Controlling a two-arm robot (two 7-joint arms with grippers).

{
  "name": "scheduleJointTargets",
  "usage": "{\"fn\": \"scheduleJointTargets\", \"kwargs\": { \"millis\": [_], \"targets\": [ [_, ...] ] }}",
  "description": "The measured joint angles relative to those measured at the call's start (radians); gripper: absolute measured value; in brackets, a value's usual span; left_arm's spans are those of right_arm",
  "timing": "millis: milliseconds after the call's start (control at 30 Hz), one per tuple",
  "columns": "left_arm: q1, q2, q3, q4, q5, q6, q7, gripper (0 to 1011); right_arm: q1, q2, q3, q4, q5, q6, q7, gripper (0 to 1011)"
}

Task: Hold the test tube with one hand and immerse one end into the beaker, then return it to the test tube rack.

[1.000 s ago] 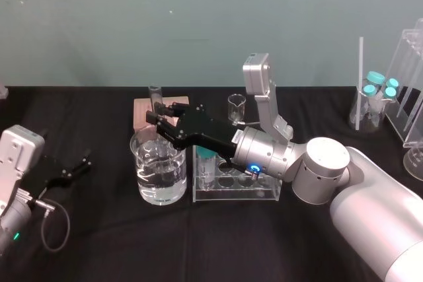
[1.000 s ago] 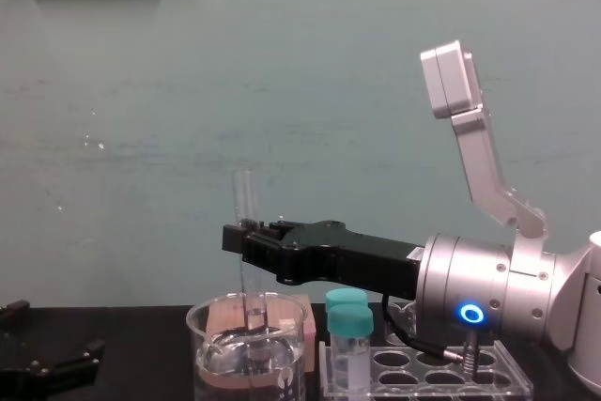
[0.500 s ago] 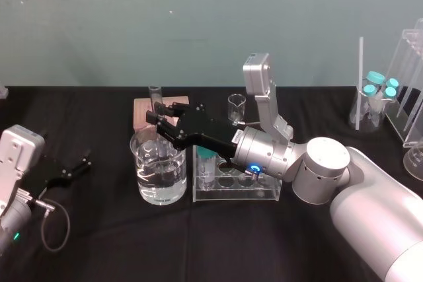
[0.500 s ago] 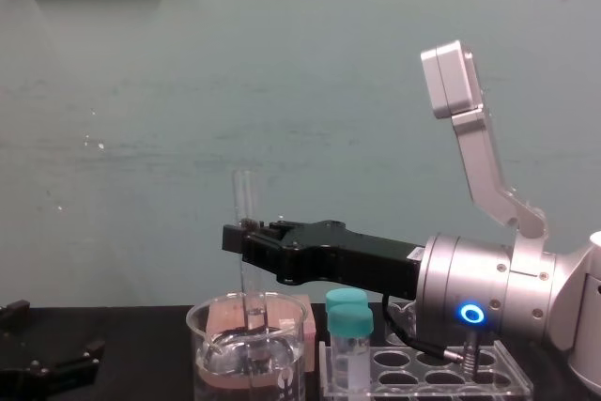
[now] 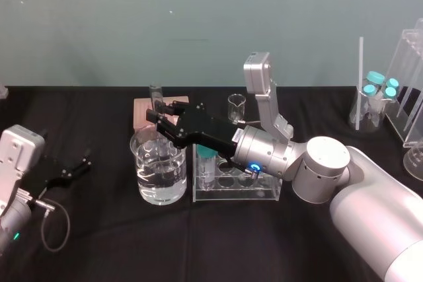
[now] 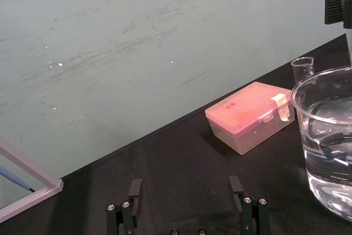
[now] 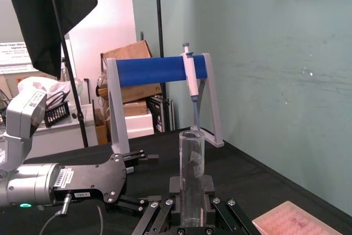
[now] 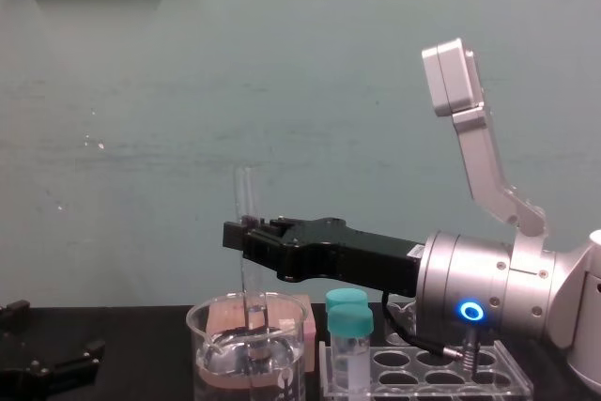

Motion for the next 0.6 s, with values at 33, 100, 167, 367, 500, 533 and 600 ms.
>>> {"fn": "scheduleJointTargets", "kwargs": {
  "millis": [33, 100, 167, 367, 500, 533, 600],
  "targets": [
    [0.000, 0.000, 0.000, 0.000, 0.000, 0.000, 0.000, 1000, 0.000, 0.000, 0.000, 0.000, 0.000, 0.000, 0.000, 226],
    [0.000, 0.000, 0.000, 0.000, 0.000, 0.000, 0.000, 1000, 0.000, 0.000, 0.000, 0.001, 0.000, 0.000, 0.000, 226],
    [0.000, 0.000, 0.000, 0.000, 0.000, 0.000, 0.000, 1000, 0.001, 0.000, 0.000, 0.001, 0.000, 0.000, 0.001, 226],
    [0.000, 0.000, 0.000, 0.000, 0.000, 0.000, 0.000, 1000, 0.000, 0.000, 0.000, -0.001, 0.000, 0.000, 0.001, 226],
    [0.000, 0.000, 0.000, 0.000, 0.000, 0.000, 0.000, 1000, -0.001, 0.001, 0.000, -0.003, 0.000, 0.001, 0.001, 226],
    [0.000, 0.000, 0.000, 0.000, 0.000, 0.000, 0.000, 1000, -0.001, 0.001, 0.000, -0.004, 0.000, 0.001, 0.001, 226],
    [0.000, 0.000, 0.000, 0.000, 0.000, 0.000, 0.000, 1000, -0.002, 0.002, 0.000, -0.005, 0.000, 0.001, 0.001, 226]
  ]
}}
